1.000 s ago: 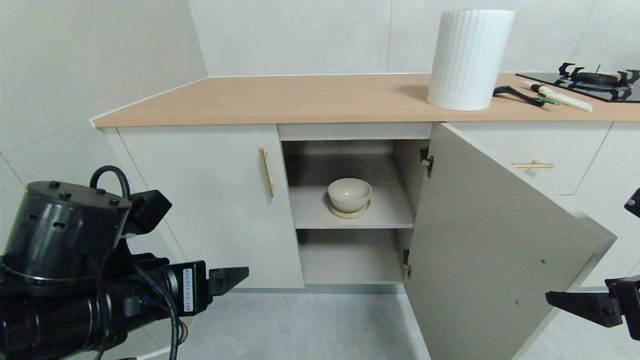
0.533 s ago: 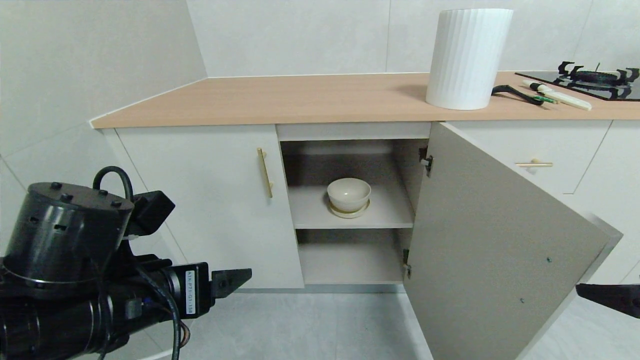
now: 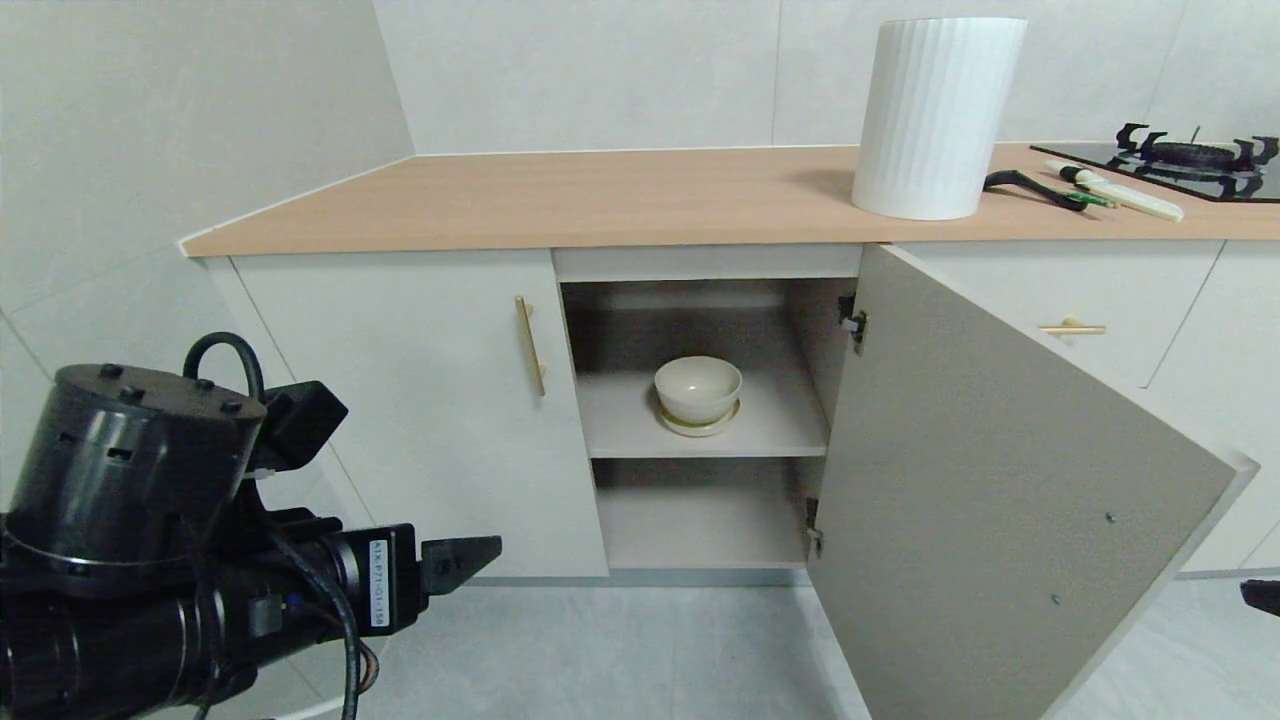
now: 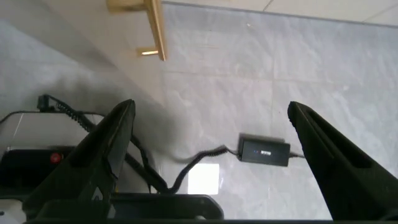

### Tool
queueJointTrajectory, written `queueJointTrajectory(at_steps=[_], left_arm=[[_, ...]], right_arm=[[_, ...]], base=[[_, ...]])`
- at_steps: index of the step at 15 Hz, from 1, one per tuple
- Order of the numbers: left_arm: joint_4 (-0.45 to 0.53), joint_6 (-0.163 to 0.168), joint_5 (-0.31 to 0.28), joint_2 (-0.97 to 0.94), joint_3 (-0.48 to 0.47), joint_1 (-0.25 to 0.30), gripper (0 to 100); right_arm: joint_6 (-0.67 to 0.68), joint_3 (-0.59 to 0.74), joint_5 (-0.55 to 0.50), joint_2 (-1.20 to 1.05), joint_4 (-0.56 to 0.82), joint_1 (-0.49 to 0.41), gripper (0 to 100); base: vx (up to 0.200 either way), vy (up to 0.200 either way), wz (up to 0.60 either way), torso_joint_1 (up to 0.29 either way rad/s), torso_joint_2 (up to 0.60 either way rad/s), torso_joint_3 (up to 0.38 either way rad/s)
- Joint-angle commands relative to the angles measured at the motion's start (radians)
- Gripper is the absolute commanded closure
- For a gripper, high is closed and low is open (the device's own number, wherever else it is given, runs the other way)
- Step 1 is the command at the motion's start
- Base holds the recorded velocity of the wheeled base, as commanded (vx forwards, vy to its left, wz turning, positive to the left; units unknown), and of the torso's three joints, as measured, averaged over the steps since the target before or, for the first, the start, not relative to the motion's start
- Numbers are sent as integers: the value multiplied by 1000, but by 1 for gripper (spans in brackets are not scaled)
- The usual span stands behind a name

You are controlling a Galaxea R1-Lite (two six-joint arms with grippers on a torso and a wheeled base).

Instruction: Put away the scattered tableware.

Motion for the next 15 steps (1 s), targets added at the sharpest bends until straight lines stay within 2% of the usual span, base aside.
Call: queueJointTrajectory(at_steps=[1, 5, 7, 10, 12, 15], left_arm=[[0, -1, 0, -1, -1, 0, 0], [0, -1, 2, -2, -1, 0, 0], [0, -1, 2, -4, -1, 0, 0], [0, -1, 2, -5, -1, 0, 0], [0, -1, 2, -5, -1, 0, 0], [0, -1, 2, -5, -1, 0, 0]], right_arm=[[0, 0, -1, 7, -8, -17, 0], [0, 18, -4, 114, -113, -147, 0], [7, 24, 1, 181, -166, -173, 0], [20, 46, 44, 231, -232, -181, 0], [46, 70, 122, 266, -311, -178, 0], [95, 76, 131, 300, -347, -151, 0]], base=[[0, 0, 0, 0, 0, 0], [0, 0, 0, 0, 0, 0], [0, 0, 0, 0, 0, 0], [0, 0, 0, 0, 0, 0], [0, 0, 0, 0, 0, 0], [0, 0, 0, 0, 0, 0]])
